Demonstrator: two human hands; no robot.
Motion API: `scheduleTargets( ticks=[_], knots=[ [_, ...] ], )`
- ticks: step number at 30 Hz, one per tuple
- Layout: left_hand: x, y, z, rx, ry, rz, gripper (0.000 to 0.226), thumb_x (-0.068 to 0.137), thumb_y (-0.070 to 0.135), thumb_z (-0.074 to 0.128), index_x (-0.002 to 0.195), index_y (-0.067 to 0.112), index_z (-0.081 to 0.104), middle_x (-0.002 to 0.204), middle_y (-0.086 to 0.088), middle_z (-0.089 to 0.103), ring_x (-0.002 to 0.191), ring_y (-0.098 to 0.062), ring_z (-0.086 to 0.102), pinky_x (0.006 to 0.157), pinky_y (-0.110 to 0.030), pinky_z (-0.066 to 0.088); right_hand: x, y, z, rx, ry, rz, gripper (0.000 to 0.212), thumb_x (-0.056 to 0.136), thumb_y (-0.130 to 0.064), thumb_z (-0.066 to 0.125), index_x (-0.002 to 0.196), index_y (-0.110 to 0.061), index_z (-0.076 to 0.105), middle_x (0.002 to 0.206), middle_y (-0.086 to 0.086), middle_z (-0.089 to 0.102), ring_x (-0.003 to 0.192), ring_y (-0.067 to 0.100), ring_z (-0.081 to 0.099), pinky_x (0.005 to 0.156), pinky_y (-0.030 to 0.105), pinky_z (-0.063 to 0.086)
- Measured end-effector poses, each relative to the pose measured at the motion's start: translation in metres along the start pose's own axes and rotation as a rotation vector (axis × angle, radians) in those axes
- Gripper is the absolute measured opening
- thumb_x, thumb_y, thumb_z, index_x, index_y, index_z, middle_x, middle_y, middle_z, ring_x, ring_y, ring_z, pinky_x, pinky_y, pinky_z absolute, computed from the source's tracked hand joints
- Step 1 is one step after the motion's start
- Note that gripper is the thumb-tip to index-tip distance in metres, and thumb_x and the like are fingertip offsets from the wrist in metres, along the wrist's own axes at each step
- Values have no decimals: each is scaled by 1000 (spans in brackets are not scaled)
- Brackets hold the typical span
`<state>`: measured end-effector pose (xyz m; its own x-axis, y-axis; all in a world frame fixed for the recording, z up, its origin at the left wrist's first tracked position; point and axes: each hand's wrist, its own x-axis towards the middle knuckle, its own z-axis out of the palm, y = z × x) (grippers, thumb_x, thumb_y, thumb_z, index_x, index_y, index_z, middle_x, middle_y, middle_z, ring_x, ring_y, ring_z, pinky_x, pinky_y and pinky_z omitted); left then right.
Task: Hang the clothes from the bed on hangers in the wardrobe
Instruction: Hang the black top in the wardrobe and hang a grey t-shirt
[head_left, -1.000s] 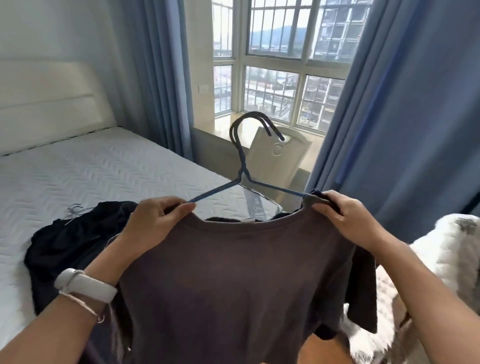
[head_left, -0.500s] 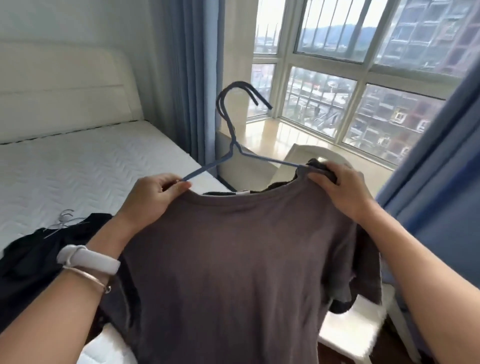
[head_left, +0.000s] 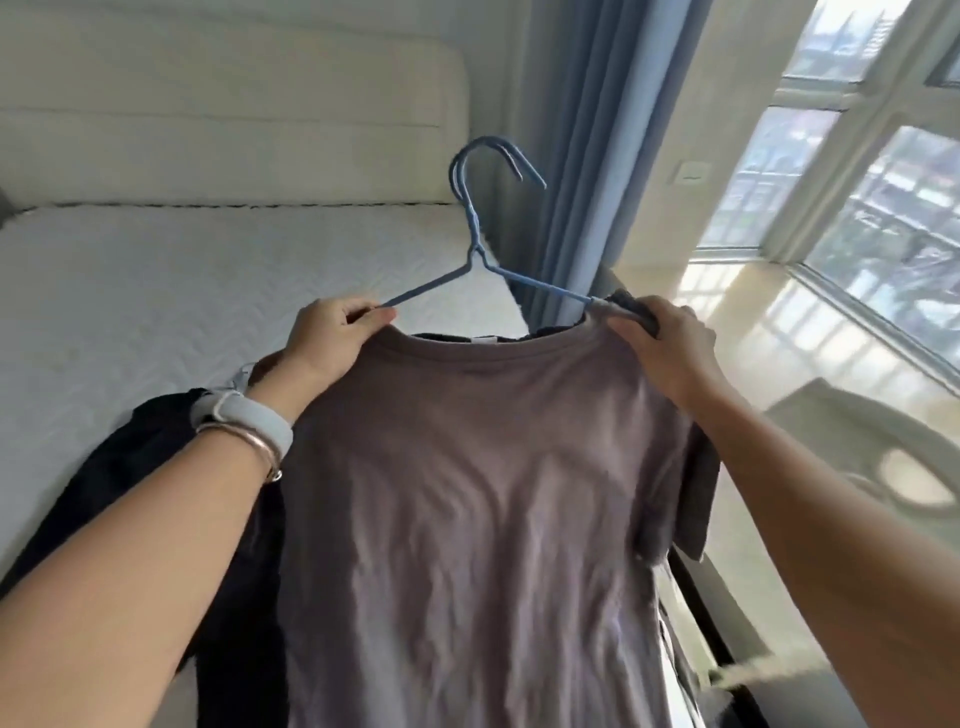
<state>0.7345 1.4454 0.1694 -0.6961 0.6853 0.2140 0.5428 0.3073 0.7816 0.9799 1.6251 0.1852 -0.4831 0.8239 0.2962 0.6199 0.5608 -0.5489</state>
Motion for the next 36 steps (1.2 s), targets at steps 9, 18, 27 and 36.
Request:
scheduleTargets(
  ticks=[9, 18, 27, 36],
  knots=[
    [110, -129, 93, 273, -85, -340, 34, 88, 43, 51, 108, 19, 67, 119, -11, 65, 114, -33, 52, 97, -39, 44, 133, 65, 176, -112, -308, 33, 44, 90, -46, 47, 117, -12, 52, 115, 18, 61, 113, 36, 48, 94, 40, 32],
    [202, -252, 212, 275, 57, -398, 34, 95, 26, 45, 111, 3, 64, 116, -20, 64, 109, -33, 56, 86, -32, 42, 200, 131, 357, -338, -198, 140, 48, 94, -45, 36, 121, -8, 48, 128, 15, 51, 122, 32, 35, 98, 45, 28],
    [159, -363, 289, 252, -246, -321, 54, 95, 23, 43, 143, 4, 27, 155, -11, 20, 143, -21, 20, 114, -25, 13, 154, 188, 471, -113, -428, 39, 54, 94, -23, 44, 142, -5, 27, 148, 18, 29, 136, 33, 27, 112, 41, 23],
    [73, -432, 308, 627, -533, -370, 120, 46, 81, -30, 147, 22, -7, 155, 9, -17, 146, -14, -11, 118, -32, -4, 67, 226, 510, -406, -958, 61, 60, 97, -45, 23, 148, -31, -4, 158, -5, -11, 146, 20, -11, 119, 43, 4]
  ],
)
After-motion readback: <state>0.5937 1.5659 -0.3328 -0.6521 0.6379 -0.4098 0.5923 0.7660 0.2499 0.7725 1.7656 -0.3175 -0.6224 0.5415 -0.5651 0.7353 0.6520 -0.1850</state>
